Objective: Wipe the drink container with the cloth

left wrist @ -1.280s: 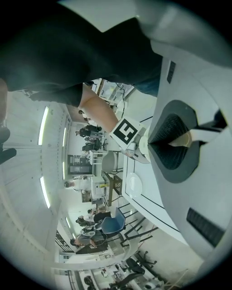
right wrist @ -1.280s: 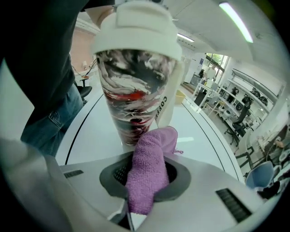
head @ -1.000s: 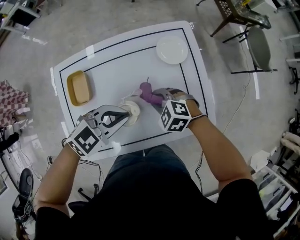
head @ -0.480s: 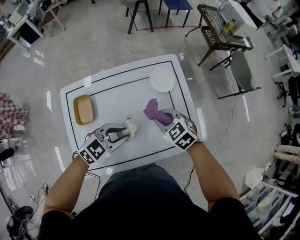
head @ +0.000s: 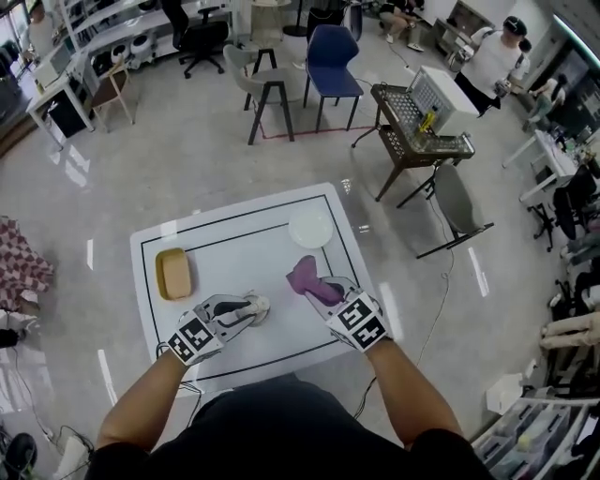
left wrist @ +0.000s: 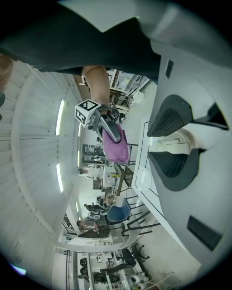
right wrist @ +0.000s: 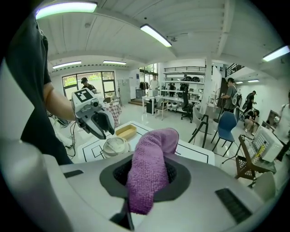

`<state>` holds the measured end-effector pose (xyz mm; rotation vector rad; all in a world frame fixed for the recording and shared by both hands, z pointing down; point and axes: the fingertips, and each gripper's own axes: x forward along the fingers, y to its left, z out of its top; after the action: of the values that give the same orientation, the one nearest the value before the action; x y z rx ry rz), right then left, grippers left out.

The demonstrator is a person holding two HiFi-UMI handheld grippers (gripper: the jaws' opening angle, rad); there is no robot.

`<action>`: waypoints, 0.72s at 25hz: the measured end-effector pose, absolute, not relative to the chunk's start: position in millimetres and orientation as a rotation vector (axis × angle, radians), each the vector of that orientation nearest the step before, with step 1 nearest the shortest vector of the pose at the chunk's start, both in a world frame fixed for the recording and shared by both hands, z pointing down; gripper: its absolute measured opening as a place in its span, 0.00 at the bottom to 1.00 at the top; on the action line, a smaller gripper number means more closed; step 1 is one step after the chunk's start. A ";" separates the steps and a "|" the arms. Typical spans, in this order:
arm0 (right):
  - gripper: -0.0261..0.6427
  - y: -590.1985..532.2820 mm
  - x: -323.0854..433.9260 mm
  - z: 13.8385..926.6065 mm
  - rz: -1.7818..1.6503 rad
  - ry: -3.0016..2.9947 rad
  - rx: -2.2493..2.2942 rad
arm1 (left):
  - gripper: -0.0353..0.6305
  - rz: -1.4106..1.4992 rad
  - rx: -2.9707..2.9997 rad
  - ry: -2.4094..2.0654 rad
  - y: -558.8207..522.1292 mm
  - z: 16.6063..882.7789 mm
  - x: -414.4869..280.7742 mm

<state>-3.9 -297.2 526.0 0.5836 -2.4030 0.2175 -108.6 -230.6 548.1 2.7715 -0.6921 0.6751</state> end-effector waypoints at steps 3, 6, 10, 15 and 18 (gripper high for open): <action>0.16 -288.3 -4.9 505.2 0.186 -2.422 0.605 | 0.22 0.613 2.799 -0.765 -231.8 516.2 -117.1; 0.16 -279.3 -9.7 482.2 0.153 -2.447 0.625 | 0.22 0.546 2.814 -0.868 -232.7 481.8 -131.6; 0.15 -269.7 -17.5 447.3 0.152 -2.499 0.688 | 0.22 0.461 2.831 -1.029 -227.7 437.0 -158.6; 0.15 -253.9 -28.9 405.5 0.131 -2.537 0.764 | 0.22 0.381 2.857 -1.199 -210.6 388.8 -191.9; 0.15 -243.0 -38.7 384.2 0.100 -2.553 0.784 | 0.22 0.339 2.843 -1.257 -196.4 366.4 -209.0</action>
<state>-38.7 -243.0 384.2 0.7844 -2.5531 0.0995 -209.0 -196.4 366.4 2.8430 -1.2572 0.3385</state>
